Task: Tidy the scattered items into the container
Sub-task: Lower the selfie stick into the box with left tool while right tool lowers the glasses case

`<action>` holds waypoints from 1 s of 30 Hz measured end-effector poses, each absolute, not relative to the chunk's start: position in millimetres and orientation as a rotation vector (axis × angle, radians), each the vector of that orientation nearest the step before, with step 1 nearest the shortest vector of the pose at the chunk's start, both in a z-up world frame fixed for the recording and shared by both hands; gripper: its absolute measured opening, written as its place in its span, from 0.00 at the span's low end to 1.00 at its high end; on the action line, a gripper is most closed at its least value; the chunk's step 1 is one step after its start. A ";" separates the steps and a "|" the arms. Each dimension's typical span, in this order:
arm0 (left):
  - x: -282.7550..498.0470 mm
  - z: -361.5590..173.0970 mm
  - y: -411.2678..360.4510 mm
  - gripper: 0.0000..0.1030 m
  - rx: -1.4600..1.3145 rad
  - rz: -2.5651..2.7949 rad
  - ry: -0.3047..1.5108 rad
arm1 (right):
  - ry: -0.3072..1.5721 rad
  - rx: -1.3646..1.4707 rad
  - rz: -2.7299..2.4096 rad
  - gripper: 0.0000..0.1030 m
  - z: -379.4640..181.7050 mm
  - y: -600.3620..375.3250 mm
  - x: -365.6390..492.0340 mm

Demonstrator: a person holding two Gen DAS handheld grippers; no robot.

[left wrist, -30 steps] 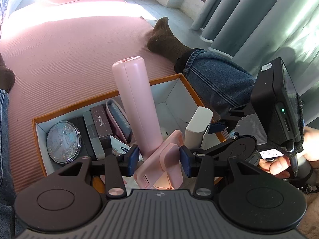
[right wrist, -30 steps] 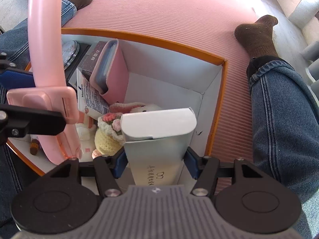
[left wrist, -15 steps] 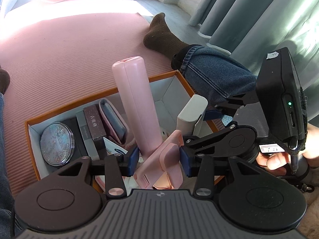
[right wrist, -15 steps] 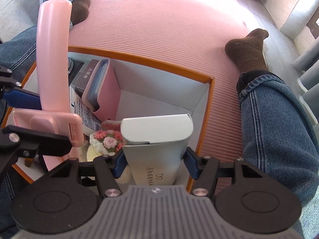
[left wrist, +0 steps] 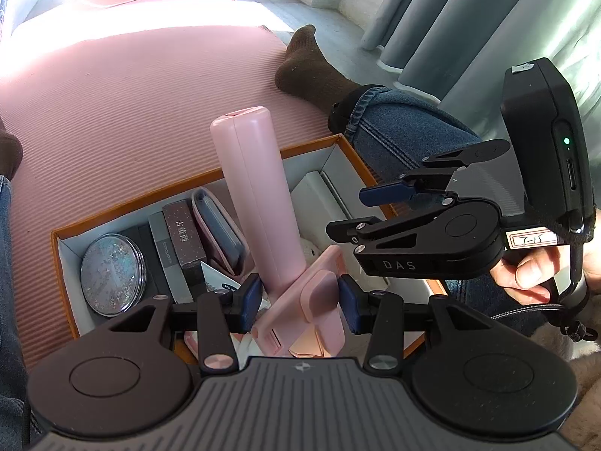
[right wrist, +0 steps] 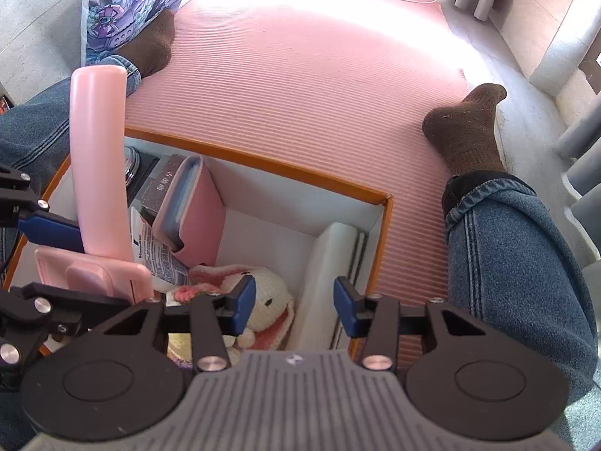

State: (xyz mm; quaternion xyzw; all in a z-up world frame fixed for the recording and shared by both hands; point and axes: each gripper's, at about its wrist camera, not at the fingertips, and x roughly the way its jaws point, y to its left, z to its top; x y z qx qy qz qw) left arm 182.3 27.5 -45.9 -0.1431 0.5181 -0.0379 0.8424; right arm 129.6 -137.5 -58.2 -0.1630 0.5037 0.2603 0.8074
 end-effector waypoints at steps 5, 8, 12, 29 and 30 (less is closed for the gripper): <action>181.7 -47.2 27.1 0.49 -0.296 -0.073 1.102 | 1.134 -0.314 0.561 0.23 -73.3 -128.8 141.1; 181.5 -48.4 25.8 0.49 -0.290 -0.080 1.106 | 1.166 -0.328 0.534 0.23 -85.5 -127.8 143.0; 184.0 -50.1 23.9 0.49 -0.300 -0.105 1.108 | 1.197 -0.330 0.525 0.21 -93.6 -133.7 140.2; 237.2 -80.7 -4.6 0.49 -0.369 -0.244 1.217 | 0.919 -0.181 0.390 0.31 -43.1 -202.3 97.1; 239.8 -83.4 -5.7 0.49 -0.369 -0.243 1.224 | 0.916 -0.185 0.380 0.30 -44.2 -203.2 97.9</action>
